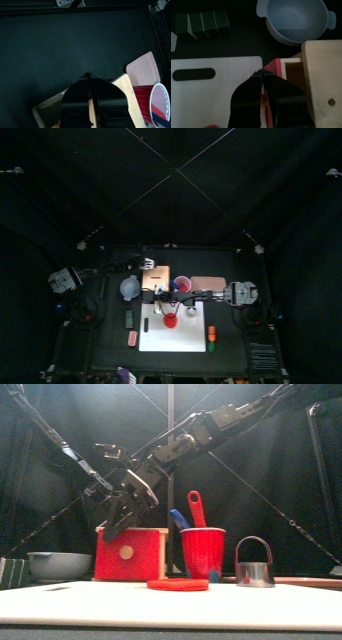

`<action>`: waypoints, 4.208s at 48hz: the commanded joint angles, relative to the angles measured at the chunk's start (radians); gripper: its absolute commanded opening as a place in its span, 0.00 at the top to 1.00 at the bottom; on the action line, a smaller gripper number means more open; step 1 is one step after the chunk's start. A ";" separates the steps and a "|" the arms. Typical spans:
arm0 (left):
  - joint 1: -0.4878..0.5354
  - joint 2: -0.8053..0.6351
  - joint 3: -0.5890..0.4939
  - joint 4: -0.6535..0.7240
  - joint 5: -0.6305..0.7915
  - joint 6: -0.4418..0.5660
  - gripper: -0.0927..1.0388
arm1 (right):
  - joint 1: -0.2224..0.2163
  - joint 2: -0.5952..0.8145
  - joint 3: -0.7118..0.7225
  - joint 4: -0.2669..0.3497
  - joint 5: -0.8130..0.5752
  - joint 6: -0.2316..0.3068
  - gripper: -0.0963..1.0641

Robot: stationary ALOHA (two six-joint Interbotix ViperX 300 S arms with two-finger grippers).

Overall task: Get the cutter from the drawer then cut the dough then place the extra dough in the bowl
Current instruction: Cut the dough

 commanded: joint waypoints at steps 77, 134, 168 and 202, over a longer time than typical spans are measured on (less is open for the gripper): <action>-0.563 -0.459 0.431 0.526 -0.569 0.009 0.63 | 0.314 -0.796 0.953 0.302 -0.526 0.025 0.52; -0.655 -0.038 0.314 0.512 -0.716 0.009 0.33 | 0.054 -0.727 1.078 0.313 -0.492 0.023 0.39; -0.655 -0.086 0.397 0.512 -0.715 0.009 0.33 | 0.213 -0.506 0.727 0.252 -0.472 0.021 0.40; -0.658 -0.092 0.413 0.512 -0.715 0.009 0.33 | 0.213 -0.402 0.684 0.245 -0.468 0.021 0.39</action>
